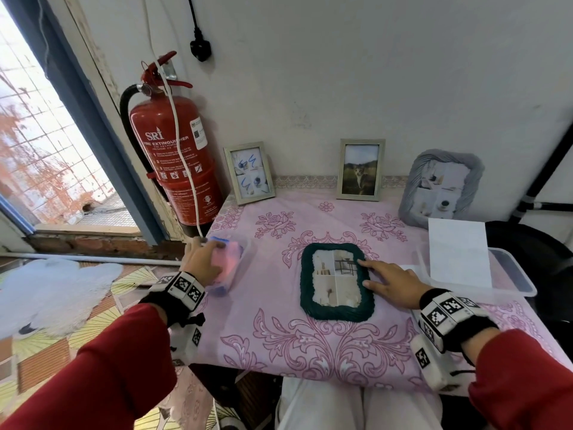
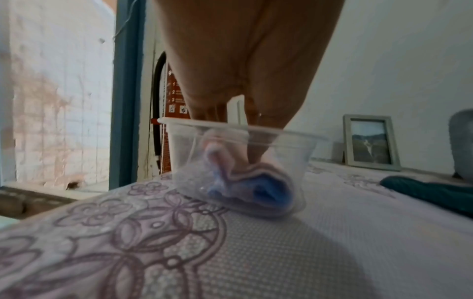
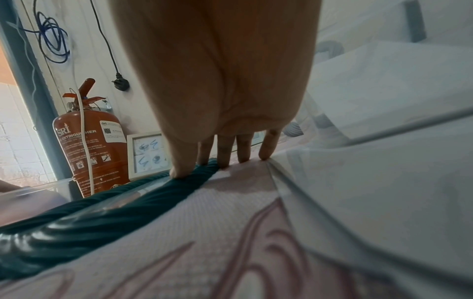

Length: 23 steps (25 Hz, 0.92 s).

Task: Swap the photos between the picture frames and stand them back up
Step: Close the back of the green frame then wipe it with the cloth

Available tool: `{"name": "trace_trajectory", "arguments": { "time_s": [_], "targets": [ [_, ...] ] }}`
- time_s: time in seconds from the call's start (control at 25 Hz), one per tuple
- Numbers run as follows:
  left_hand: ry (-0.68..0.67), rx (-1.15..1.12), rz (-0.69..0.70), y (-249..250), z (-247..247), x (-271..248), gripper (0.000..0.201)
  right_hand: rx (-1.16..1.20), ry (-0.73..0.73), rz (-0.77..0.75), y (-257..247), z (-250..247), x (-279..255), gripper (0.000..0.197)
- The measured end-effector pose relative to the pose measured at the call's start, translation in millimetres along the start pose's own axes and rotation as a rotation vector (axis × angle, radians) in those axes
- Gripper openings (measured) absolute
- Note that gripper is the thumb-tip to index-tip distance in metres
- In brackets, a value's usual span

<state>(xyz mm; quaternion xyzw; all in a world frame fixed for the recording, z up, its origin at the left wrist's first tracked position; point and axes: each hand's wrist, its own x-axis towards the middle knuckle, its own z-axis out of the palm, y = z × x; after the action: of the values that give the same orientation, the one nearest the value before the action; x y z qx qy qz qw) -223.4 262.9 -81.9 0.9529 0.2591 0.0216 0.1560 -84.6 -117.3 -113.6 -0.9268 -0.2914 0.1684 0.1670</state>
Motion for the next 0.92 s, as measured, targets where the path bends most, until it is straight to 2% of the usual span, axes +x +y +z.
{"name": "trace_trajectory", "arguments": {
  "time_s": [0.08, 0.12, 0.2, 0.32, 0.56, 0.72, 0.8, 0.88, 0.92],
  "targets": [
    [0.090, 0.164, 0.118, -2.6, 0.8, 2.1, 0.054, -0.001, -0.003, 0.001, 0.4, 0.4, 0.1, 0.054],
    [0.071, 0.163, 0.167, -2.6, 1.8, 3.7, 0.051, 0.000, -0.002, 0.001, 0.3, 0.4, 0.1, 0.054],
    [-0.049, 0.087, 0.199, -0.3, 5.5, 3.1, 0.046, 0.002, 0.000, 0.003, -0.1, 0.1, 0.1, 0.054],
    [-0.179, -0.028, 0.156, 2.4, 8.6, -3.4, 0.049, 0.005, -0.001, 0.003, -0.9, 0.1, 0.3, 0.054],
    [-0.384, 0.294, 0.152, 7.1, 4.9, -2.3, 0.054, 0.000, -0.002, 0.002, -2.2, -0.8, -1.6, 0.054],
    [-0.296, 0.053, 0.177, 10.3, 4.9, -6.6, 0.050, 0.001, -0.005, 0.003, -2.6, -1.7, -1.9, 0.054],
    [-0.190, -0.019, 0.199, 9.3, 0.1, -4.3, 0.044, 0.002, -0.006, 0.004, -3.0, -1.9, -2.4, 0.054],
    [-0.129, 0.037, 0.249, 10.2, -3.6, -1.2, 0.041, 0.005, -0.007, 0.004, -3.5, -1.7, -2.6, 0.054],
    [-0.172, 0.086, 0.259, 12.2, -3.2, -1.3, 0.043, 0.004, -0.006, 0.005, -3.5, -1.7, -2.7, 0.054]
  ]
}}
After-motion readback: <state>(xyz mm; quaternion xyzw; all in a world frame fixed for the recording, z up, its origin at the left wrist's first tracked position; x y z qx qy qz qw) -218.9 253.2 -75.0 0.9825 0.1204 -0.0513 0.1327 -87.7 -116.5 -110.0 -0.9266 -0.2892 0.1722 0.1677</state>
